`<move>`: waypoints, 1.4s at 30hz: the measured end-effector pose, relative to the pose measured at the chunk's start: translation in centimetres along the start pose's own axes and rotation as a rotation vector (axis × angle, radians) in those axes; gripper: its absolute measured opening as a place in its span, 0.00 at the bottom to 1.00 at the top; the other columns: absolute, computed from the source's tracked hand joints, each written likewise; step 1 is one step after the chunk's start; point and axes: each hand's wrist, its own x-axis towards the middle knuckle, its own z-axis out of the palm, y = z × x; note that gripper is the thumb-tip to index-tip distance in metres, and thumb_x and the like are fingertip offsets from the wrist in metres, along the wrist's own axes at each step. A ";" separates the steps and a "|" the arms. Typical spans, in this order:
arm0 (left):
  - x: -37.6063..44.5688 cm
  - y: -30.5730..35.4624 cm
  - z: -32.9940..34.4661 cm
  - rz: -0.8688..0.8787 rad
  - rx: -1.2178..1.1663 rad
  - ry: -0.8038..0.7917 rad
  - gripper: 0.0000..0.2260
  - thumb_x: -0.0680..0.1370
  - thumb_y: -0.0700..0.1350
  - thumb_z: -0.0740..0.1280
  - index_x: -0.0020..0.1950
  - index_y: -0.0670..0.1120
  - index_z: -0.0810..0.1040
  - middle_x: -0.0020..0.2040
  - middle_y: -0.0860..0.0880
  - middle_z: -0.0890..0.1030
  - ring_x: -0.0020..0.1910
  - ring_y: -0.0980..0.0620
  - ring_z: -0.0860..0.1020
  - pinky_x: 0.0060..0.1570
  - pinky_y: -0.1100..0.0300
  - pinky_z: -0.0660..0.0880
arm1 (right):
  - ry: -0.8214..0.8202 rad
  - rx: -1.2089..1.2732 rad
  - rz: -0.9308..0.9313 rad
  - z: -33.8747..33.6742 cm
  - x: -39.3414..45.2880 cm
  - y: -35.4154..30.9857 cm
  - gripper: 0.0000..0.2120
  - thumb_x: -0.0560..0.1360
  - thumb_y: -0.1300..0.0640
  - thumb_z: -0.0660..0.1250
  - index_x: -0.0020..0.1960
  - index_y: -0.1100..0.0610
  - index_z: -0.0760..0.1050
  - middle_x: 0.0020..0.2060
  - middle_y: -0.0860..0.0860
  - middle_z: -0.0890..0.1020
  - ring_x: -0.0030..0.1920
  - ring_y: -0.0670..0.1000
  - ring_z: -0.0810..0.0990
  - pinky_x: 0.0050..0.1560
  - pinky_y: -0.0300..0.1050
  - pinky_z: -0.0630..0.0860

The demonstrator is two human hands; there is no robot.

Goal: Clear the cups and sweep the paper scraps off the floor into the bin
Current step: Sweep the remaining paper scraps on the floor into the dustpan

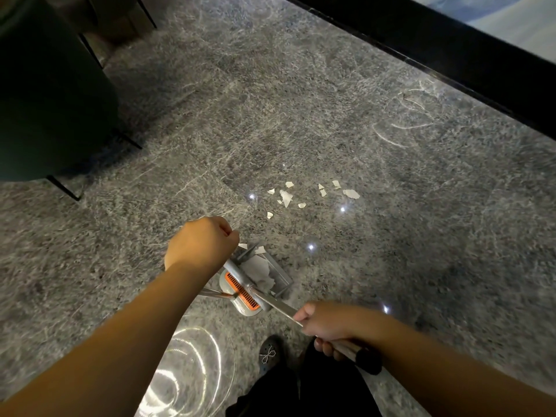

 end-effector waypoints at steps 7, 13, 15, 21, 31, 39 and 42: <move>0.2 0.2 0.1 -0.005 -0.009 -0.001 0.08 0.78 0.57 0.64 0.45 0.56 0.79 0.40 0.54 0.80 0.41 0.49 0.78 0.39 0.58 0.71 | -0.047 -0.070 -0.024 0.0 -1.0 -0.7 0.19 0.81 0.59 0.56 0.71 0.53 0.64 0.33 0.50 0.73 0.29 0.46 0.72 0.28 0.36 0.70; 0.2 0.0 0.1 -0.004 -0.017 -0.004 0.08 0.78 0.58 0.64 0.45 0.56 0.79 0.40 0.53 0.80 0.41 0.47 0.78 0.40 0.58 0.72 | -0.042 0.007 -0.030 -0.6 -3.0 -0.1 0.17 0.81 0.60 0.56 0.69 0.53 0.65 0.33 0.51 0.72 0.27 0.44 0.71 0.21 0.31 0.69; 0.1 0.0 0.0 0.007 -0.016 -0.007 0.09 0.78 0.57 0.64 0.45 0.55 0.79 0.39 0.53 0.79 0.39 0.48 0.77 0.38 0.58 0.71 | -0.043 0.007 -0.030 -0.8 -3.3 0.0 0.17 0.81 0.60 0.56 0.68 0.50 0.67 0.33 0.50 0.72 0.26 0.43 0.71 0.22 0.33 0.69; -0.2 -0.5 -0.3 0.014 -0.025 -0.017 0.09 0.78 0.57 0.64 0.45 0.55 0.80 0.37 0.54 0.79 0.38 0.50 0.78 0.38 0.58 0.73 | 0.003 0.096 -0.035 -2.3 -4.6 0.3 0.14 0.81 0.57 0.57 0.65 0.48 0.71 0.33 0.51 0.73 0.21 0.42 0.71 0.21 0.34 0.68; -1.1 -2.1 -0.5 -0.046 -0.054 0.009 0.09 0.77 0.56 0.65 0.39 0.54 0.77 0.36 0.53 0.79 0.36 0.51 0.77 0.35 0.59 0.70 | 0.041 0.386 -0.020 -5.3 -6.1 0.6 0.12 0.82 0.59 0.57 0.63 0.49 0.72 0.29 0.52 0.70 0.21 0.44 0.66 0.21 0.33 0.65; -1.5 -3.6 -1.3 -0.112 -0.091 0.053 0.09 0.76 0.56 0.66 0.40 0.54 0.79 0.35 0.53 0.80 0.38 0.50 0.77 0.36 0.59 0.70 | 0.165 0.559 -0.034 -7.7 -4.4 1.3 0.14 0.82 0.61 0.56 0.64 0.50 0.70 0.26 0.52 0.71 0.21 0.44 0.66 0.21 0.34 0.64; -0.8 -3.2 -1.4 -0.097 -0.094 0.045 0.10 0.76 0.57 0.66 0.38 0.54 0.78 0.34 0.53 0.79 0.36 0.51 0.77 0.35 0.59 0.70 | 0.227 0.635 -0.035 -9.1 -3.1 1.7 0.15 0.82 0.61 0.56 0.66 0.52 0.70 0.25 0.52 0.72 0.20 0.44 0.67 0.20 0.34 0.65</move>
